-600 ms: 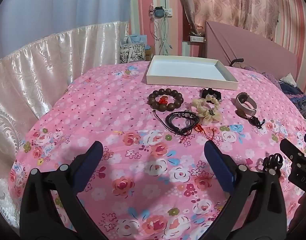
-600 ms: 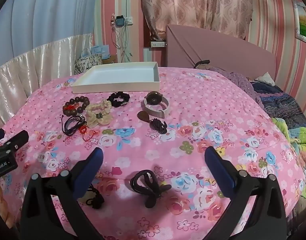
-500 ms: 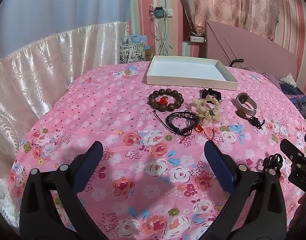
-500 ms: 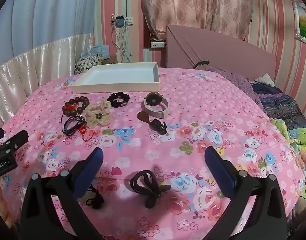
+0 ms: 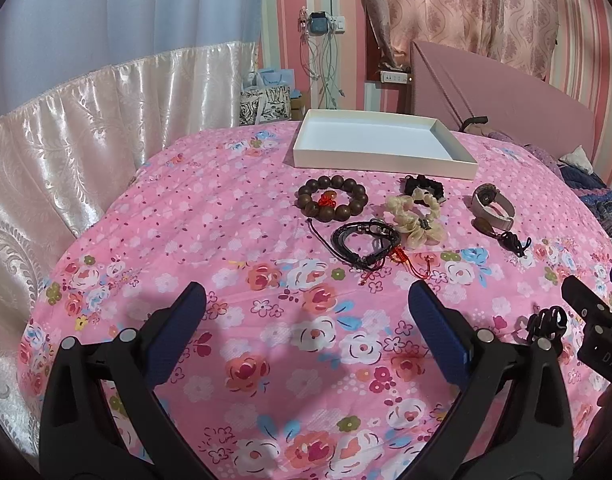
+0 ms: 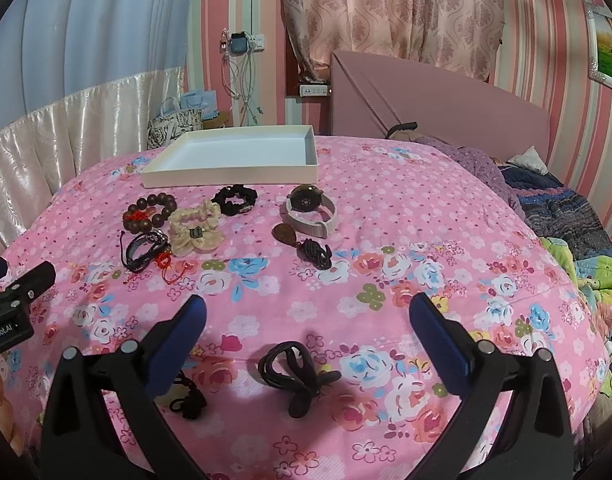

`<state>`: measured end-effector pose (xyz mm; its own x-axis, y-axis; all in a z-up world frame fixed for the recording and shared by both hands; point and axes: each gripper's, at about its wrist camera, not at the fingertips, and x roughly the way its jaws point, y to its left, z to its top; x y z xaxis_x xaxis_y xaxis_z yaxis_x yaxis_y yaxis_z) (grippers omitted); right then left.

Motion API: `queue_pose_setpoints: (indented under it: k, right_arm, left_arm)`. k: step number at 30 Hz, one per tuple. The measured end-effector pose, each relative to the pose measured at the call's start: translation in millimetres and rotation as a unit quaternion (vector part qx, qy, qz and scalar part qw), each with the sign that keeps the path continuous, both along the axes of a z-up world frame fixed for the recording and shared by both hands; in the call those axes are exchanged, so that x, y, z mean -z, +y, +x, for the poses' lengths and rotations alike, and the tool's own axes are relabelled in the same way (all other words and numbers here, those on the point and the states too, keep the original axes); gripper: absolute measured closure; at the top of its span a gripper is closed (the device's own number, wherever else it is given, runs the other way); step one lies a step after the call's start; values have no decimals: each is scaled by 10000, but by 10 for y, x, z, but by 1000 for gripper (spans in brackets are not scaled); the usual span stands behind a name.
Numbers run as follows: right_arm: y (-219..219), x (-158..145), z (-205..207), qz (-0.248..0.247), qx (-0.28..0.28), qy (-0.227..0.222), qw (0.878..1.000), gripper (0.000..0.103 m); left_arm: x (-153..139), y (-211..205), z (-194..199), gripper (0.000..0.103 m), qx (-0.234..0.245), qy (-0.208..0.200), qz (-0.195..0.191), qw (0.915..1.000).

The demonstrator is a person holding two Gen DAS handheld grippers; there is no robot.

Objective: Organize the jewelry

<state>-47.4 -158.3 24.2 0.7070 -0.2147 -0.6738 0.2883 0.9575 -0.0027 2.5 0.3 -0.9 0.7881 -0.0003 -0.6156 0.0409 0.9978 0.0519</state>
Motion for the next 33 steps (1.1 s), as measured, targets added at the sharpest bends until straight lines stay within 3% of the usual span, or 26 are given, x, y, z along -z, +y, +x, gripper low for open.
queue_pose_setpoints:
  k: [33]
  right_arm:
    - [5,36,16,-23,7,12,10000,2]
  left_arm:
    - [9,52,9,3,-18,41,-12,10000]
